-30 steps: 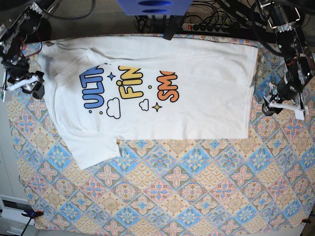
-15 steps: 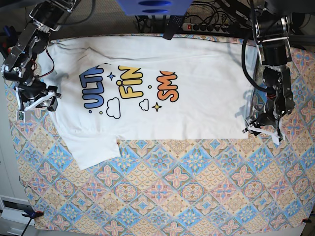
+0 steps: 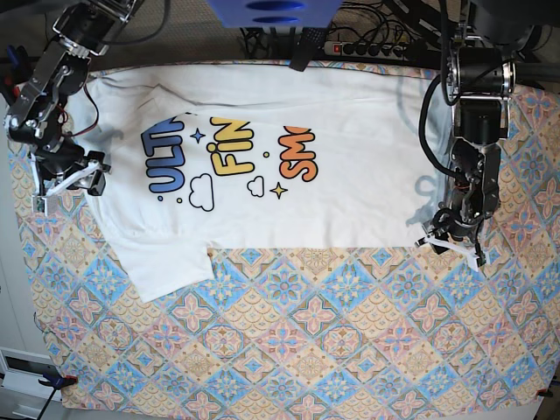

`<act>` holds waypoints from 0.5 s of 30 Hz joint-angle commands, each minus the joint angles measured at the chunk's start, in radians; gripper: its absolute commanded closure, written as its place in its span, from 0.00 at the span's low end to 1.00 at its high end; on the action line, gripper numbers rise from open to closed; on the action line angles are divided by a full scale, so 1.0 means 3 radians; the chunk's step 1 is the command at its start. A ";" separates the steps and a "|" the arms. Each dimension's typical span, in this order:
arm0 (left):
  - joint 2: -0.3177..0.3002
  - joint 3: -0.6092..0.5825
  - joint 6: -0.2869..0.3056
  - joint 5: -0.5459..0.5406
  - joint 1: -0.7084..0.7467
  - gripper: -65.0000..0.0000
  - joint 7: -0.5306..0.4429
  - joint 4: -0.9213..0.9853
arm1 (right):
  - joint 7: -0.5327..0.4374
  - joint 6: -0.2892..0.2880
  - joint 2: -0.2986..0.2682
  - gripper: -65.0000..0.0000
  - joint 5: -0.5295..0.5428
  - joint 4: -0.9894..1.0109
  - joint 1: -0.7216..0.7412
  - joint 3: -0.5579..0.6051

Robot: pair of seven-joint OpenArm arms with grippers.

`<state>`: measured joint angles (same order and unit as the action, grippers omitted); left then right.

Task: Fold the T-shirt properly
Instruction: 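Move both grippers to the shirt's hem side and grasp the hem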

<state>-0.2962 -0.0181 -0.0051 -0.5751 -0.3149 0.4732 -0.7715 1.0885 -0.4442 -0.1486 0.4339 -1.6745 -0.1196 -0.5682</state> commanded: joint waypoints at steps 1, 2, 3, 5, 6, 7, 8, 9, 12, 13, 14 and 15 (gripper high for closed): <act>0.0049 -0.0024 0.0040 -0.0050 0.0050 0.60 0.0246 -0.0024 | -0.0061 -0.0015 -0.0055 0.53 0.0044 -0.0072 0.0033 -0.0011; 0.0049 -0.0024 0.0091 -0.0050 0.0070 0.64 0.0266 -0.0090 | -0.0061 -0.0015 -0.0055 0.53 0.0044 -0.0078 0.0033 -0.0011; 0.0049 -0.0019 0.0153 -0.0055 0.0127 0.70 0.0343 -0.0182 | -0.0061 -0.0015 -0.0055 0.53 0.0044 -0.0078 0.0033 -0.0011; 0.0049 -0.0019 0.0229 -0.0055 0.0198 0.78 0.0481 -0.0418 | -0.0061 -0.0015 -0.0055 0.53 0.0044 -0.0078 0.0033 -0.0011; 0.0049 -0.0009 0.0245 -0.0055 0.0239 0.79 0.0522 -0.0505 | -0.0061 -0.0015 -0.0055 0.53 0.0044 -0.0078 0.0033 -0.0011; 0.0049 -0.0009 0.0245 -0.0055 0.0265 0.79 0.0548 -0.0581 | -0.0061 -0.0015 -0.0055 0.53 0.0044 -0.0078 0.0033 -0.0011; 0.0044 -0.0009 0.0245 -0.0055 0.0280 0.80 0.0563 -0.0627 | -0.0056 -0.0015 -0.0055 0.53 0.0044 -0.0078 0.0033 -0.0011; 0.0044 -0.0009 0.0245 -0.0055 0.0290 0.80 0.0563 -0.0643 | -0.0056 -0.0015 -0.0055 0.53 0.0044 -0.0078 0.0033 0.0004; 0.0023 -0.0004 0.0245 -0.0055 0.0300 0.83 0.0563 -0.0643 | -0.0056 -0.0015 -0.0055 0.53 0.0044 -0.0072 0.0033 0.0035; 0.0018 -0.0004 0.0245 -0.0055 0.0300 0.88 0.0563 -0.0648 | -0.0056 -0.0015 -0.0055 0.53 0.0044 -0.0057 0.0033 0.0035; -0.0007 -0.0004 0.0245 -0.0060 0.0300 0.95 0.0553 -0.0648 | -0.0061 -0.0015 -0.0055 0.53 0.0044 -0.0047 0.0033 0.0035; -0.0038 0.0002 0.0245 -0.0065 0.0311 1.00 0.0548 -0.0648 | -0.0061 -0.0015 -0.0055 0.53 0.0044 -0.0037 0.0053 0.0035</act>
<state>-0.3000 -0.0174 0.0650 -0.5880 -0.2173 0.6018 -0.9604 1.0885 -0.4442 -0.1478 0.4335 -1.6722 -0.1177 -0.5545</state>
